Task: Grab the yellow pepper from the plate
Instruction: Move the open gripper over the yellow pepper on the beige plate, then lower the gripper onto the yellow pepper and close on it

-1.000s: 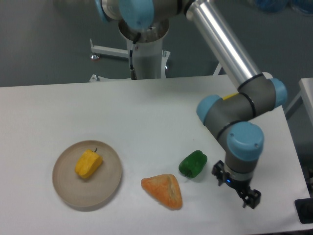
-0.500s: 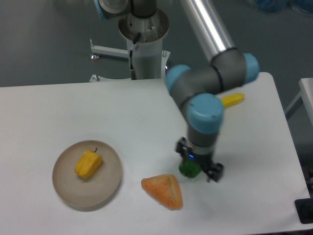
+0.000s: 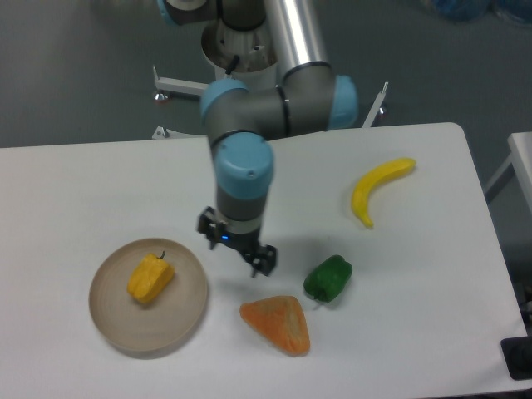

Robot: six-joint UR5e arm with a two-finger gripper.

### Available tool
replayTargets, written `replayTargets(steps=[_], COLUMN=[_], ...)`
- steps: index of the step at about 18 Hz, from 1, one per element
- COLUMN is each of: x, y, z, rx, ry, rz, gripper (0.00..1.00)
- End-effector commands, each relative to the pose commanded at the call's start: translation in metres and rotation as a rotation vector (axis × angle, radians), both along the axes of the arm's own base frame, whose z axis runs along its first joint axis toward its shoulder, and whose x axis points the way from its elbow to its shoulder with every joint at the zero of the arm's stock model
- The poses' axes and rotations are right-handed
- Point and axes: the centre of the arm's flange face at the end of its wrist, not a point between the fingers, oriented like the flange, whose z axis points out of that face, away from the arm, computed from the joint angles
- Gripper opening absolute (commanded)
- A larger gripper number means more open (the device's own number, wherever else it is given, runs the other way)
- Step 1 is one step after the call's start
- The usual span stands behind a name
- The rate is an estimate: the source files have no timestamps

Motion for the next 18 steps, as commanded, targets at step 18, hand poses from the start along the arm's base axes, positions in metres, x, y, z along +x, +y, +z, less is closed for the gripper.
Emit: replayTargets(steps=[18], x=[0.085], y=[0.016], z=[-0.043], rx=[0.01], ry=[0.003], rz=[-0.031], gripper=[1.0])
